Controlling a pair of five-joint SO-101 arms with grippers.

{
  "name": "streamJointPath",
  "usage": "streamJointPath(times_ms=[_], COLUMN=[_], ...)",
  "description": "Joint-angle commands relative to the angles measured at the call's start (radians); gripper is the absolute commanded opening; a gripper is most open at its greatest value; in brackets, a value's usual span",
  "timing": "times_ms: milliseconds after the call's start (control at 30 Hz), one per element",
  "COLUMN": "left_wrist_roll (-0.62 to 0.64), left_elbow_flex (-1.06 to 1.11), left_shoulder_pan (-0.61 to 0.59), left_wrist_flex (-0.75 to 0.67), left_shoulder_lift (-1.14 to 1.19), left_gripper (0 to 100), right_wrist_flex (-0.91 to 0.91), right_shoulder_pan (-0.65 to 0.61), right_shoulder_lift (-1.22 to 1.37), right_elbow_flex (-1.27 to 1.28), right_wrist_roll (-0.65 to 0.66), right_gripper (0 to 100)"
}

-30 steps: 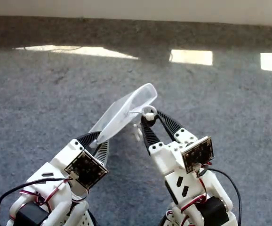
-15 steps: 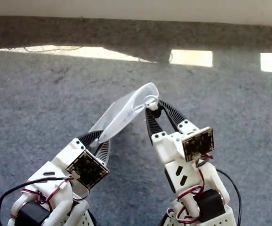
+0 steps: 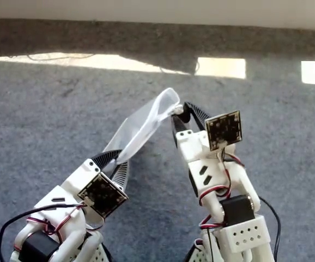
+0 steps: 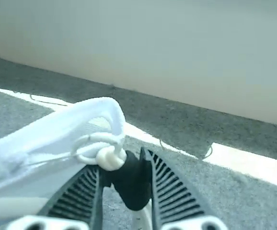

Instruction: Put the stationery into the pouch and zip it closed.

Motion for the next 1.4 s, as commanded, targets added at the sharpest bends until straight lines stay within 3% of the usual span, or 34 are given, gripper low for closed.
streamJointPath(times_ms=[0, 300, 567, 800, 1067, 1367], left_wrist_roll=[0.011, 0.009, 0.008, 0.009, 0.117, 0.124], left_elbow_flex=[-0.004, -0.002, 0.005, -0.008, -0.084, -0.088], left_shoulder_pan=[-0.022, -0.022, -0.024, -0.024, -0.021, -0.018], left_wrist_flex=[0.003, 0.003, 0.002, -0.003, -0.005, -0.006], left_shoulder_lift=[-0.015, -0.015, -0.016, -0.016, -0.012, -0.012], left_gripper=[0, 0, 0, 2, 21, 22], right_wrist_flex=[-0.025, -0.027, -0.019, 0.122, 0.191, 0.309], right_shoulder_pan=[0.136, 0.205, 0.213, 0.101, -0.053, -0.206], right_shoulder_lift=[0.116, 0.340, 0.306, 0.079, -0.134, -0.292], right_elbow_flex=[-0.084, -0.272, -0.305, -0.237, -0.151, -0.147], right_wrist_roll=[-0.015, -0.051, -0.049, 0.014, 0.118, 0.199], right_gripper=[0.5, 0.5, 0.5, 0.5, 0.5, 0.5])
